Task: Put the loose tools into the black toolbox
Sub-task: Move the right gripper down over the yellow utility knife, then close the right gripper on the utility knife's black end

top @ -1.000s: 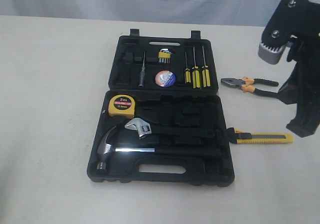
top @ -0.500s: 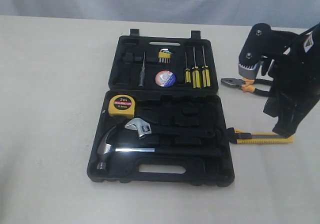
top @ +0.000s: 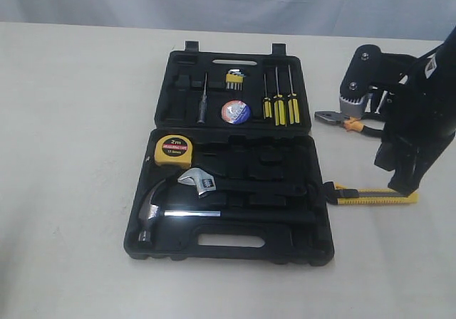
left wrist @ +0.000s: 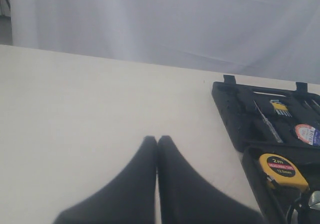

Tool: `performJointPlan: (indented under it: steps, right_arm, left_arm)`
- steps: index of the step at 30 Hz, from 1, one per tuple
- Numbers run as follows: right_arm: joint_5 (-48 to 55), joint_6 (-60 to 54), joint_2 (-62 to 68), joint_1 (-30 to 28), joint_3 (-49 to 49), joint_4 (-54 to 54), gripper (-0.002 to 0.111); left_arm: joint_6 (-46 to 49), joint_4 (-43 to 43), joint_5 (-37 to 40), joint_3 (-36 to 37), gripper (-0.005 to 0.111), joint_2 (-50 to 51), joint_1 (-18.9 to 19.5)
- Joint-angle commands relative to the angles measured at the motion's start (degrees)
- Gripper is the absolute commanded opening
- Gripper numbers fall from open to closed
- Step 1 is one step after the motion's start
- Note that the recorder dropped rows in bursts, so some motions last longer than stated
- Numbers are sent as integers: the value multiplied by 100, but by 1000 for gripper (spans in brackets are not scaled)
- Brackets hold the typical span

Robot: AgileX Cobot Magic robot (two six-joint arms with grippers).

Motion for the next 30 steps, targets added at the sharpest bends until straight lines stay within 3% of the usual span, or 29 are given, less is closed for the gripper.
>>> performJointPlan:
  steps: [1,9,12,30]
  right_arm:
    - [-50,-28,51,-52,19,-124,9]
    - [-50,-73,51,-52,19,-156,55]
    - [-50,-73,51,-52,19,-124,65]
    - [-353,-114,750,-52,19,-156,67]
  left_arm:
    - [2,-18,4,-30,0,23,-33]
    - [2,-18,4,-30,0,23,-33]
    - [2,-18,4,-30,0,23,-33]
    - [2,-18,4,-30,0,23,-33]
